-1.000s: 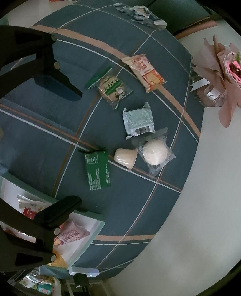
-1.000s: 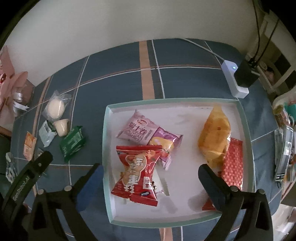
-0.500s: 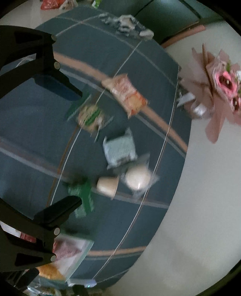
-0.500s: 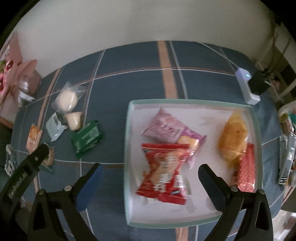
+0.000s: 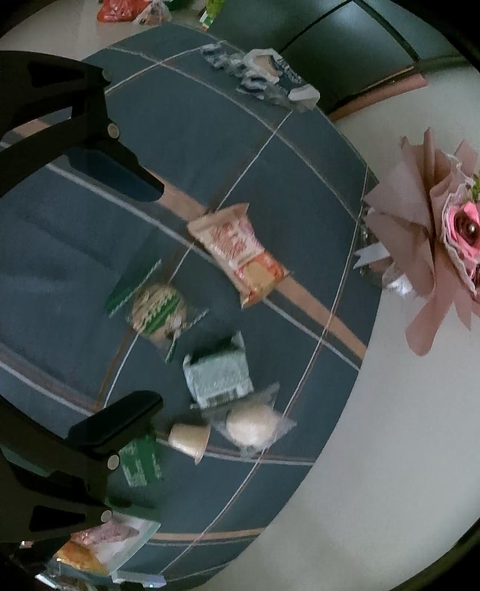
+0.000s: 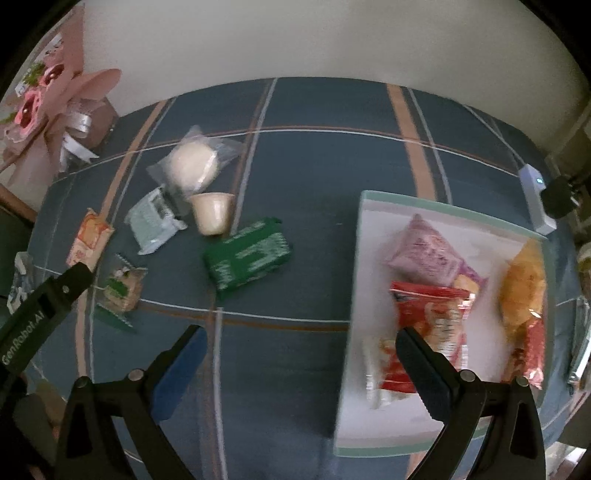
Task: Organize snacks
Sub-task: 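Move both open tools back over the remaining snack pile, then grasp the green Snoopy biscuit pack with the left tool while the right tool grasps the dark green pack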
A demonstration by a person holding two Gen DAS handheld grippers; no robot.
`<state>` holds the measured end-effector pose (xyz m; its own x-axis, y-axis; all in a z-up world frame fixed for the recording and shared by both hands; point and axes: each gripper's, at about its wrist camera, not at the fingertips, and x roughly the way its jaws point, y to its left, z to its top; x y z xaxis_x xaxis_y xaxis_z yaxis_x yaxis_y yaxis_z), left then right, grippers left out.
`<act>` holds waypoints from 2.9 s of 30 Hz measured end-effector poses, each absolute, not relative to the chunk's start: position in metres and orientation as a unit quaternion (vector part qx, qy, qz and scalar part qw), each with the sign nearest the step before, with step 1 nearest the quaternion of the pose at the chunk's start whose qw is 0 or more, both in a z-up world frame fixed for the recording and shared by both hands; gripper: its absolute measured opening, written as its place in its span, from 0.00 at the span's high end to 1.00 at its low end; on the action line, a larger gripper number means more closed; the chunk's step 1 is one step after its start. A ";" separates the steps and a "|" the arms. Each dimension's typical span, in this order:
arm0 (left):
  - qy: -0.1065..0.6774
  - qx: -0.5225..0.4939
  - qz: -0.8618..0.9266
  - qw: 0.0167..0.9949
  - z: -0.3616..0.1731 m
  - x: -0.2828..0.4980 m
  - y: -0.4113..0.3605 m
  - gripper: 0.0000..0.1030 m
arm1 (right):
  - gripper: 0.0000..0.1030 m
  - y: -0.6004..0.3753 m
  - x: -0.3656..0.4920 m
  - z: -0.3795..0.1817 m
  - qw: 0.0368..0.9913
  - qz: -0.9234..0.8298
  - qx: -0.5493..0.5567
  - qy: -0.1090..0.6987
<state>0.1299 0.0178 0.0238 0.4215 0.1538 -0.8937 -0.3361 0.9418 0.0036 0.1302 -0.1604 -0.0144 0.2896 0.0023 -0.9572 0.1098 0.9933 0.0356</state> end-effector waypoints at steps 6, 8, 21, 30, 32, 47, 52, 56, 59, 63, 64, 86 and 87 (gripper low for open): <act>0.521 -0.109 0.147 0.834 0.019 0.130 0.037 0.01 | 0.00 -0.150 0.135 -0.020 0.801 -0.024 0.054 0.596; 0.521 -0.113 0.143 0.834 0.018 0.131 0.040 0.01 | 0.00 -0.152 0.138 -0.022 0.801 -0.028 0.055 0.596; 0.539 -0.134 0.102 0.825 0.005 0.148 0.049 0.01 | 0.00 -0.163 0.159 -0.015 0.814 -0.028 0.092 0.572; 0.583 -0.149 0.092 0.793 -0.033 0.161 0.049 0.01 | 0.00 -0.142 0.172 -0.040 0.810 -0.005 0.063 0.583; 0.587 -0.155 0.090 0.789 -0.037 0.166 0.049 0.01 | 0.00 -0.139 0.175 -0.049 0.806 -0.002 0.058 0.589; 0.608 -0.158 0.087 0.773 -0.068 0.193 0.040 0.01 | 0.00 -0.119 0.191 -0.084 0.800 0.009 -0.016 0.600; 0.612 -0.159 0.085 0.770 -0.079 0.198 0.037 0.01 | 0.00 -0.112 0.190 -0.091 0.800 0.014 -0.031 0.599; 0.612 -0.161 0.084 0.770 -0.085 0.199 0.033 0.01 | 0.00 -0.112 0.188 -0.093 0.800 0.016 -0.031 0.598; 0.610 -0.162 0.085 0.771 -0.086 0.199 0.030 0.01 | 0.00 -0.112 0.191 -0.096 0.800 0.016 -0.035 0.599; 0.608 -0.164 0.085 0.772 -0.086 0.194 0.031 0.02 | 0.00 -0.111 0.190 -0.094 0.803 0.018 -0.033 0.595; 0.607 -0.166 0.085 0.773 -0.080 0.191 0.035 0.03 | 0.03 -0.111 0.190 -0.093 0.805 0.018 -0.032 0.592; 0.583 -0.184 0.062 0.789 -0.058 0.185 0.035 0.50 | 0.30 -0.147 0.186 -0.059 0.822 0.031 0.029 0.569; 0.581 -0.185 0.060 0.791 -0.056 0.185 0.036 0.50 | 0.30 -0.149 0.184 -0.054 0.823 0.030 0.030 0.566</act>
